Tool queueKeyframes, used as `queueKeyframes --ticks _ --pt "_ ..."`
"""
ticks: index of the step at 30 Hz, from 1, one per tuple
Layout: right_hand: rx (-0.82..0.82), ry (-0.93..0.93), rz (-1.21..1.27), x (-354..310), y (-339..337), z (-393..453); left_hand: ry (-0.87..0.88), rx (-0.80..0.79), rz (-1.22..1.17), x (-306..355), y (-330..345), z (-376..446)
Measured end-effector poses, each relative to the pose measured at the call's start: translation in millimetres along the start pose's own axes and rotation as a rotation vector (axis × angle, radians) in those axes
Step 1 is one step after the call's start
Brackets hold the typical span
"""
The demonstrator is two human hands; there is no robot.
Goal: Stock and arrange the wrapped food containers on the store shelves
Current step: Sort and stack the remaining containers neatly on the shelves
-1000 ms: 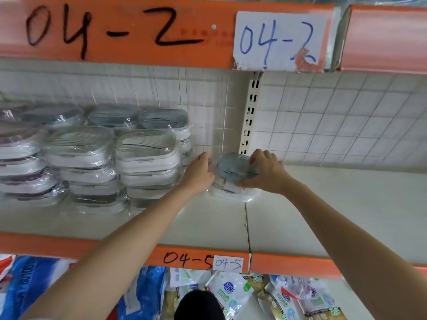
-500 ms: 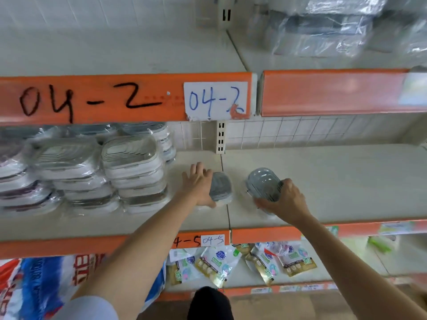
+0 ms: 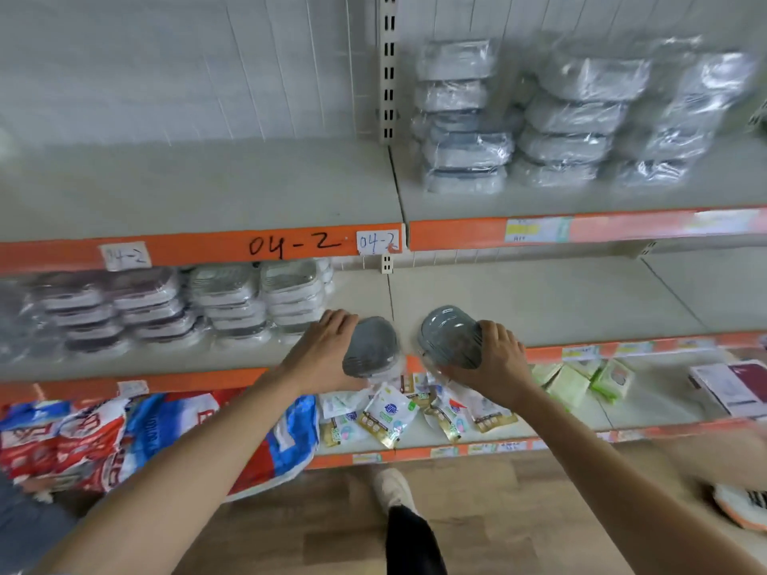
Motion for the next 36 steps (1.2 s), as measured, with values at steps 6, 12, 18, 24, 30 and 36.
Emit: queueKeyframes --ticks 6,12,18,24,30,36 --pt "0.132 -0.099 0.042 -62 -90 6 -0.014 0.279 -0.032 -4 -127 -10" --pt "0.22 -0.226 0.008 -102 -134 46 -0.085 0.387 0.039 -17 -192 23" --pt "0.08 -0.335 -0.03 -134 -127 134 -0.285 0.082 0.241 -65 -208 78" --pt "-0.167 -0.327 -0.134 -155 -81 224 -0.403 -0.116 0.324 -105 -210 106" --pt "-0.212 -0.5 -0.25 -183 -68 278 -0.508 -0.129 0.139 -133 -202 120" --pt "-0.224 -0.474 -0.497 -215 -65 294 -0.517 -0.143 -0.035 -142 -214 144"
Point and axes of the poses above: each hand's wrist, its own z-axis towards the middle knuckle, its own y-axis out of the palm, x = y × z, the point moved 6 cm from there along z, towards the middle knuckle, and after that the axes turned 7 degrees about -y, right-handed, at the moved point
